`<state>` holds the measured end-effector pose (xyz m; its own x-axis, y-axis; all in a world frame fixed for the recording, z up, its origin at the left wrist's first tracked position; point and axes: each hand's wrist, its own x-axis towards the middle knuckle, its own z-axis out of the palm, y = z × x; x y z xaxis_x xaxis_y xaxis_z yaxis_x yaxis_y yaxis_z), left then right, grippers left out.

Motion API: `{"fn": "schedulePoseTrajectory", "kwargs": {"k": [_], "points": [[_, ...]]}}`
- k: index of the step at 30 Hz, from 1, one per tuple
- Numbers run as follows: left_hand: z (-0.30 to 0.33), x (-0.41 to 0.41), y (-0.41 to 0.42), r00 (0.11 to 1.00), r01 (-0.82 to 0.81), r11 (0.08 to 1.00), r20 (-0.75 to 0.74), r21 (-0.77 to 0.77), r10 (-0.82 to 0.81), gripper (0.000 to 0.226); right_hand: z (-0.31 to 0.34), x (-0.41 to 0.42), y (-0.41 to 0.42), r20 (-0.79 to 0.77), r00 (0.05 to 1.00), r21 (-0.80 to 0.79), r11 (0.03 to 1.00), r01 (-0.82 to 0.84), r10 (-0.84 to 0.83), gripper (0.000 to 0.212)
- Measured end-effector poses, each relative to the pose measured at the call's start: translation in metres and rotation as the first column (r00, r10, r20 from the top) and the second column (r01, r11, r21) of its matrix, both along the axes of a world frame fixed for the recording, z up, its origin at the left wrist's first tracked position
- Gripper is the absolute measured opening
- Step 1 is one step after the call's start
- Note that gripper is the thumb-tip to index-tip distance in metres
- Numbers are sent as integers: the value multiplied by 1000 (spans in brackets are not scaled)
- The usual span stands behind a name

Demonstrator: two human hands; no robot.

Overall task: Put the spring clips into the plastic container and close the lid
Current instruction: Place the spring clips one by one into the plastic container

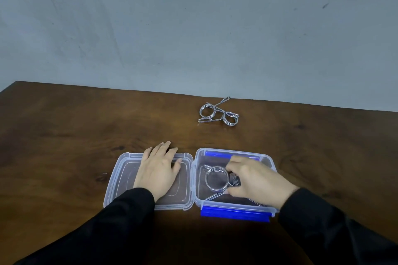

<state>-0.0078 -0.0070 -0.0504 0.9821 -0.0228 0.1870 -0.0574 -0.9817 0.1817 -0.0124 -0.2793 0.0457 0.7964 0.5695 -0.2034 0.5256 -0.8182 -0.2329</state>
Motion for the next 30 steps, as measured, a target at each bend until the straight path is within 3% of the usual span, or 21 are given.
{"fn": "schedulePoseTrajectory", "kwargs": {"k": [13,24,27,30], "points": [[-1,0,0,1000,5,1000,7,5,-5,44,-13,2,3,-106,993,7,999,48,-47,61],[2,0,-1,1000,1,1000,-6,5,-1,47,-12,6,-4,-70,996,-35,998,-56,54,75],[1,-1,0,1000,0,1000,-4,-1,0,46,5,5,-7,36,998,77,995,-59,56,68],[0,0,0,1000,-1,1000,-6,2,1,45,16,18,-12,221,974,254,962,-98,41,45]]}}
